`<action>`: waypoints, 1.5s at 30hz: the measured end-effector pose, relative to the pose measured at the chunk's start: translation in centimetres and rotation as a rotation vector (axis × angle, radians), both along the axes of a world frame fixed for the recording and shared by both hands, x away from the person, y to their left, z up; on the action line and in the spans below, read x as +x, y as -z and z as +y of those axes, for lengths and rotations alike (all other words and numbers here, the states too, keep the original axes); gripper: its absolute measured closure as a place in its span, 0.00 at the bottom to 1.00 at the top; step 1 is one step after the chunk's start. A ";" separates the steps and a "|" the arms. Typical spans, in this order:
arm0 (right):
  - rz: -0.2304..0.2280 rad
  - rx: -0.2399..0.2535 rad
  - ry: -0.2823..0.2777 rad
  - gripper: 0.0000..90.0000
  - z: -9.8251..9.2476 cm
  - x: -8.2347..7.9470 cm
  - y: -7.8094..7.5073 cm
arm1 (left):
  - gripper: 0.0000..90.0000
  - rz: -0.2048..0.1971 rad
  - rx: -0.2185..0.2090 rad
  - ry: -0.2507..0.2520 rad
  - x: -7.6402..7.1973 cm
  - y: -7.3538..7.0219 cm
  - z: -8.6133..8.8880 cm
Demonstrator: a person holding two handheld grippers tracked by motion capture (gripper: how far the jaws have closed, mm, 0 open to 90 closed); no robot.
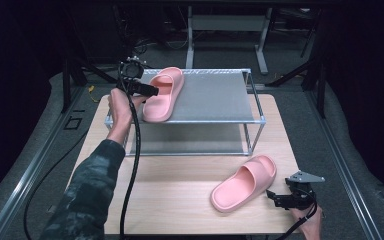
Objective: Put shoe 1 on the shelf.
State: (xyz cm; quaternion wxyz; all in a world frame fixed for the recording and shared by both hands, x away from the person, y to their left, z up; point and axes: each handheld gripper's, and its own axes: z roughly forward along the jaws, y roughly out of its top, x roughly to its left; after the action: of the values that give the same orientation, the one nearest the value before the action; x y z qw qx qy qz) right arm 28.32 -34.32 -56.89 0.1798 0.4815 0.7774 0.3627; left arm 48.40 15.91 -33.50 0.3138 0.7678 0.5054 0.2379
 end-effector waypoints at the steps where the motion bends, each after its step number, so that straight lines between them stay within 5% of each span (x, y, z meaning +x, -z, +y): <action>1: 0.005 0.002 0.001 0.08 0.0 0.0 0.0 | 0.19 0.001 -0.002 0.012 -0.4 0.0 0.1; 10: 0.007 0.010 0.005 0.08 -0.1 0.0 0.0 | 0.16 -0.030 -0.033 0.160 -4.8 -0.2 1.1; 17: 0.006 0.004 0.008 0.08 0.0 0.0 0.0 | 0.16 -0.030 -0.023 0.205 -7.2 1.2 1.8; 22: 0.004 0.002 0.010 0.08 0.0 0.0 0.0 | 0.28 0.004 -0.029 0.249 -7.2 2.7 1.4; 28: 0.000 -0.004 0.009 0.09 0.0 0.0 0.0 | 0.38 -0.027 -0.031 0.247 -7.5 2.9 -0.1; 41: 0.003 0.005 0.009 0.09 -0.1 0.0 0.0 | 0.44 -0.033 -0.054 0.227 -6.9 3.3 -1.8; 45: 0.003 0.006 0.009 0.09 -0.1 0.0 0.0 | 0.38 -0.032 -0.064 0.235 -7.3 3.3 -1.7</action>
State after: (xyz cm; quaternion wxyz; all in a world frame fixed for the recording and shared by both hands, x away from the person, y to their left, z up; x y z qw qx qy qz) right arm 28.28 -34.39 -56.86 0.1787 0.4860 0.7744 0.3636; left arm 41.11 14.19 -36.78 0.3718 0.8074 0.4141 0.1956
